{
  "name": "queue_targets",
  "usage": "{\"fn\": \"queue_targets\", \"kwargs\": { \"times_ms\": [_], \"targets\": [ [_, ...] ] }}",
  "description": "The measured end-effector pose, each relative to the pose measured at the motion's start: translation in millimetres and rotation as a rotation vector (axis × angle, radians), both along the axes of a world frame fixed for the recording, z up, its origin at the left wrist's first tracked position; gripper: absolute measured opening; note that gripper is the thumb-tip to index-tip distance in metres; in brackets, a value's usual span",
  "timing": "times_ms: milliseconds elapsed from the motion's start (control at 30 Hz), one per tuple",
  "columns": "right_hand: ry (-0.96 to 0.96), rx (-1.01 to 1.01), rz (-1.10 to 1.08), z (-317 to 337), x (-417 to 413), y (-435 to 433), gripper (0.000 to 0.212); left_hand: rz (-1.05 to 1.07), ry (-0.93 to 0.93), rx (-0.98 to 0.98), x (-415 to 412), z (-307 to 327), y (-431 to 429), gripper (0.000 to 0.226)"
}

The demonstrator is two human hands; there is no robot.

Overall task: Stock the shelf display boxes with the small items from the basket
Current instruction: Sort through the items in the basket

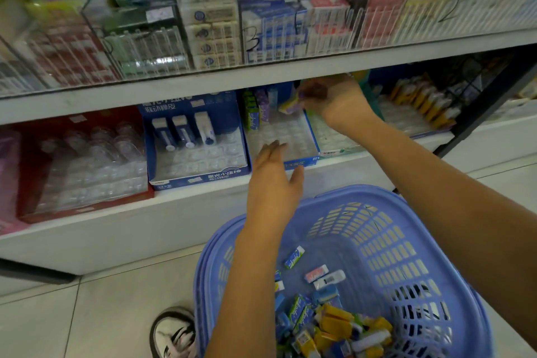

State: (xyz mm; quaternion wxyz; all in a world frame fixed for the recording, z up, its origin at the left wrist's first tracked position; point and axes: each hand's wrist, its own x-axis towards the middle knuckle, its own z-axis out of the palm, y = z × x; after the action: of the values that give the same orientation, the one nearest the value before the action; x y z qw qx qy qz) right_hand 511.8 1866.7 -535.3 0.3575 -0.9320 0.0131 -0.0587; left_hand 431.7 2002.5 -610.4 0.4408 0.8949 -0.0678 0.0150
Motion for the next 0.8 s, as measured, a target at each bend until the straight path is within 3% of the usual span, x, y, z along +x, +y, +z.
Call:
{"fn": "queue_targets", "kwargs": {
  "times_ms": [67,167,333,467,800],
  "targets": [
    [0.008,-0.145,0.020,1.7,12.1,7.9,0.010,-0.048,0.051,0.169,1.0,-3.7,-1.1,0.058],
    [0.064,-0.219,0.045,-2.0,28.0,18.3,0.020,-0.063,0.057,0.242,-0.7,-9.8,-0.2,0.062],
    [0.003,-0.289,0.027,-13.8,39.5,23.9,0.030,-0.079,0.056,0.225,-0.1,-14.3,3.4,0.062],
    [-0.073,-0.285,0.151,-23.8,34.8,25.2,0.021,-0.072,0.041,0.206,-1.9,-16.3,2.8,0.061],
    [0.031,-0.391,0.350,-21.1,35.9,31.3,0.028,-0.067,0.019,0.189,-2.0,-19.0,2.1,0.061]
  ]
}}
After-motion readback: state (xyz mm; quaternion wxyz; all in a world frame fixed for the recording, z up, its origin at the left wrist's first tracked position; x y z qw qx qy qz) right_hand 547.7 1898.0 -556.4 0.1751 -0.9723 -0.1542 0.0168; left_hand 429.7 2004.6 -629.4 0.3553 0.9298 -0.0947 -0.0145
